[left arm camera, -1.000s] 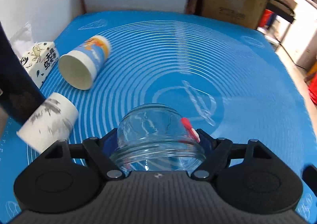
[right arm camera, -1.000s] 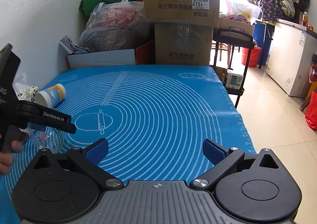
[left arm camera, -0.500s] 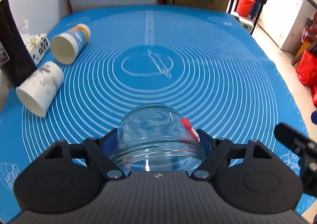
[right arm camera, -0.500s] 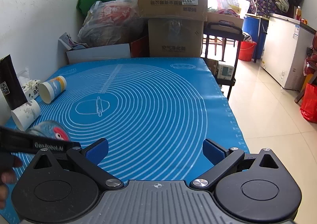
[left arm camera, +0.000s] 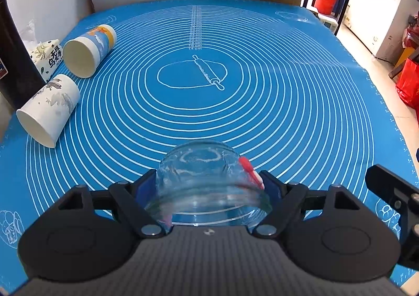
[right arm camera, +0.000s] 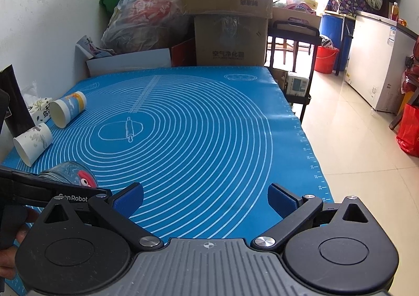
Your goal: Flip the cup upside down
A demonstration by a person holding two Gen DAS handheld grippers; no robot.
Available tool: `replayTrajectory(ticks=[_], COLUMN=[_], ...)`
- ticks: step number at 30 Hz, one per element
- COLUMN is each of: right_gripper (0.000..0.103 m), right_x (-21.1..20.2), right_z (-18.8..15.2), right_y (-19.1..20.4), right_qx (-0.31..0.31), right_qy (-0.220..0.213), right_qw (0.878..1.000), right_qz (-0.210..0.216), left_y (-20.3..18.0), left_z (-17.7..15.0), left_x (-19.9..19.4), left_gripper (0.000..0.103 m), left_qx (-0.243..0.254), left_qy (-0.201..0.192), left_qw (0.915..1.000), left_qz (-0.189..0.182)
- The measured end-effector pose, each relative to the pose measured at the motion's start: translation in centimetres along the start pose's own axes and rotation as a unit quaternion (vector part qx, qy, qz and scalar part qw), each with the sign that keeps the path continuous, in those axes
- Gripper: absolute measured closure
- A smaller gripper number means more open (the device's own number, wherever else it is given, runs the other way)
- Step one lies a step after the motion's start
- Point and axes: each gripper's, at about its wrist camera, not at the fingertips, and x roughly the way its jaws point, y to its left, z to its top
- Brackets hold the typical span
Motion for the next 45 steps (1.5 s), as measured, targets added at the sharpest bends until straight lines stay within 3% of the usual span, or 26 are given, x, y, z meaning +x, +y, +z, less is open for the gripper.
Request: replayTrajectory(ticks=[3,10,16,22,27,32,37,45], right_gripper=[0.001,0.001,0.001,0.0,0.0,0.001,0.002,0.008], right_x=[0.0,-0.1,-0.6,-1.4,-0.2,3.0,5.8,10.4], right_z=[0.0,0.1,0.7,2.7,4.8,6.6,7.6,7.4], right_y=[0.3,0.7,1.3,3.2,6.5,9.8,12.3,14.3], right_qx=[-0.003,-0.008,-0.014,-0.031,-0.051,-0.061,-0.063,-0.042], right_qy=[0.001,0.004,0.001,0.008,0.053,0.131,0.186,0.301], right_qw=[1.0,1.0,1.0,0.999,0.995,0.985,0.976,0.943], right_qz=[0.001,0.001,0.0,0.026,0.063,0.094,0.098,0.135], left_y=[0.0,0.3,1.1,4.8,8.2,11.7,14.5,17.7], left_z=[0.0,0.1,1.2,2.5,2.0,0.2,-1.4,-2.9], left_x=[0.2,-0.3,-2.7,-5.6,-5.6,-4.7,-3.6,-2.0], left_gripper=[0.014,0.013,0.013,0.007,0.007,0.007,0.007,0.007], left_qx=[0.006,0.005,-0.001,-0.026,-0.041,-0.058,-0.059,-0.097], left_qy=[0.005,0.001,-0.029,-0.068,-0.069,-0.061,-0.056,-0.037], left_qw=[1.0,1.0,0.9996,0.9966,0.9944,0.9917,0.9894,0.988], left_qz=[0.0,-0.005,-0.001,0.038,0.069,0.097,0.121,0.114])
